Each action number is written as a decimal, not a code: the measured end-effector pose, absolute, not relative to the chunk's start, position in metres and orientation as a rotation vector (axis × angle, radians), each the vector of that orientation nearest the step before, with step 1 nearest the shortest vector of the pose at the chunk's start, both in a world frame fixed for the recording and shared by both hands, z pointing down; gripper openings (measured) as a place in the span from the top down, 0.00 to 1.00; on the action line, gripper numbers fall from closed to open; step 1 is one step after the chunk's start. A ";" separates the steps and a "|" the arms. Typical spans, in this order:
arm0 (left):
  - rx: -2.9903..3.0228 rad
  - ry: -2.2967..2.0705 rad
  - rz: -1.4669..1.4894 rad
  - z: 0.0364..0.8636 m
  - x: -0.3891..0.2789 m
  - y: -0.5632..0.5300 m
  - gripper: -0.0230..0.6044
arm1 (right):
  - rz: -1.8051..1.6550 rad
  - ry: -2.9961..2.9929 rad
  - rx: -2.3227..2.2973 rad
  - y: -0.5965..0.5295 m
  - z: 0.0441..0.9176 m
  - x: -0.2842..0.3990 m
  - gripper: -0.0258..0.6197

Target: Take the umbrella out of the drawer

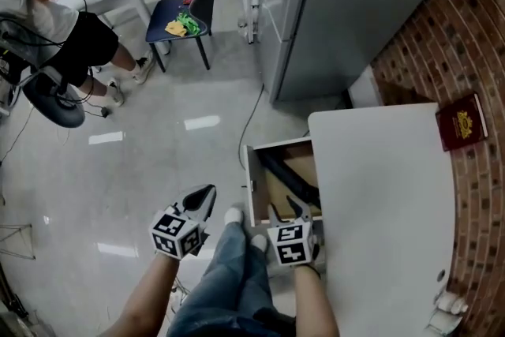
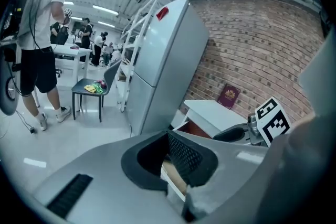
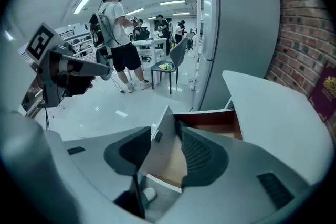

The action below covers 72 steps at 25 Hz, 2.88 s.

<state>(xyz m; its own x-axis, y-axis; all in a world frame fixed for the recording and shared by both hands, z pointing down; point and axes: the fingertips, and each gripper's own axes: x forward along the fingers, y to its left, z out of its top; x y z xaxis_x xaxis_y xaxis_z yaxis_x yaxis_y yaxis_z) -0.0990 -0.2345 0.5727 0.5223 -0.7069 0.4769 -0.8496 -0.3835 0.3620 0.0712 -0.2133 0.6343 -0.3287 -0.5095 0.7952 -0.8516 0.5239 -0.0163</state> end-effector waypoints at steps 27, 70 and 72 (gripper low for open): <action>2.085 -1.043 0.458 0.715 -0.104 -0.292 0.97 | 0.367 -1.477 0.883 -0.289 0.834 0.122 0.61; 2.011 -1.023 0.471 0.766 -0.104 -0.313 0.97 | 0.242 -1.335 0.754 -0.293 0.880 0.136 0.58; 2.013 -1.036 0.463 0.757 -0.106 -0.311 0.97 | 0.240 -1.357 0.757 -0.292 0.872 0.132 0.58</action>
<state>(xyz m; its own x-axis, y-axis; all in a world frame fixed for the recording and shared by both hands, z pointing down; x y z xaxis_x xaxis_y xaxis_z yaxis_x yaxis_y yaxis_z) -0.1063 -0.3112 0.7570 0.5965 -0.5058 0.6232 -0.8017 -0.3378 0.4932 0.1324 -0.2920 0.8725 0.2302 -0.2633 0.9368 -0.5690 0.7446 0.3491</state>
